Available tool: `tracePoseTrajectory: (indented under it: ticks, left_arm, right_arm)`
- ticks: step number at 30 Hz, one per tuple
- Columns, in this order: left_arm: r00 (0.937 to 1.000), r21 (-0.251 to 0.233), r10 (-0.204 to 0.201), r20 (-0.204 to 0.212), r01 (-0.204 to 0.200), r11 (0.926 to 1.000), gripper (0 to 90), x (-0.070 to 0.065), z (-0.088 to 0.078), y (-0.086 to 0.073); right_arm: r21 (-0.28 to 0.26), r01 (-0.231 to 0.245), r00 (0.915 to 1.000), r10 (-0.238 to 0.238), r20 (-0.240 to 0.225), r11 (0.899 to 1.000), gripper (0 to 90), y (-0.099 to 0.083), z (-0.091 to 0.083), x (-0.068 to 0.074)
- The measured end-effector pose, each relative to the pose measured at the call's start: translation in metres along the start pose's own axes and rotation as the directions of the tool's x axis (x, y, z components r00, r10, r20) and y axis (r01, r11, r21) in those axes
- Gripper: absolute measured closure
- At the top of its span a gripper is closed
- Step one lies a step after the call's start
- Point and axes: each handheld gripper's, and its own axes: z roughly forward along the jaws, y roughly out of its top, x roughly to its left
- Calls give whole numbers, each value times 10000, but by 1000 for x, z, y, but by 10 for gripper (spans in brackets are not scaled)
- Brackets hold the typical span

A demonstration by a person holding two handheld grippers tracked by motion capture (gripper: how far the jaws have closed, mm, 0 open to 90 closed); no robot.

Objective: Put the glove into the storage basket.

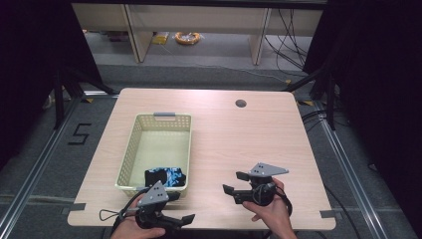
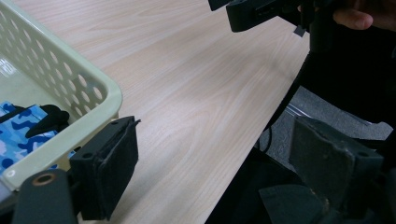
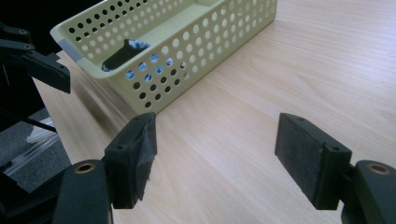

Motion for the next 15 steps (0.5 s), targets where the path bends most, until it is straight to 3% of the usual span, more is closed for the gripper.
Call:
tracePoseTrajectory:
  ticks: [1,2,7,8,9,10,13,14,15]
  left_arm:
    - [10000,0,0,0,0,10000,157,0,0,0]
    - [9996,-38,281,46,-281,9996,157,1,1,-2]
    - [9998,-38,219,39,-219,9998,158,1,4,-7]
    - [10000,42,-56,22,56,10000,158,0,4,-9]
    - [9997,190,215,96,-217,9996,158,2,3,-9]
    - [9997,49,202,96,-203,9998,158,1,4,-10]
    - [9996,294,265,82,-267,9992,159,2,3,-13]
    - [9997,75,221,72,-221,9997,159,1,6,-15]
    - [9998,414,189,2,-189,9990,159,2,5,-15]
  right_arm:
    - [0,0,10000,0,0,10000,307,0,0,0]
    - [0,67,10000,-67,38,10000,306,-2,-1,0]
    - [-122,147,9999,-148,-63,9998,306,-5,0,-1]
    - [-35,-43,10000,43,-42,10000,306,-7,-1,1]
    - [-73,245,9997,-245,7,9997,305,-8,-1,-1]
    - [-73,245,9997,-245,7,9997,305,-8,-1,-1]
    - [-25,122,9999,-122,-73,9999,298,-10,-1,0]
    - [-74,206,9997,-206,-87,9998,285,-12,-1,1]
    - [83,-23,10000,24,-54,10000,277,-12,-2,3]
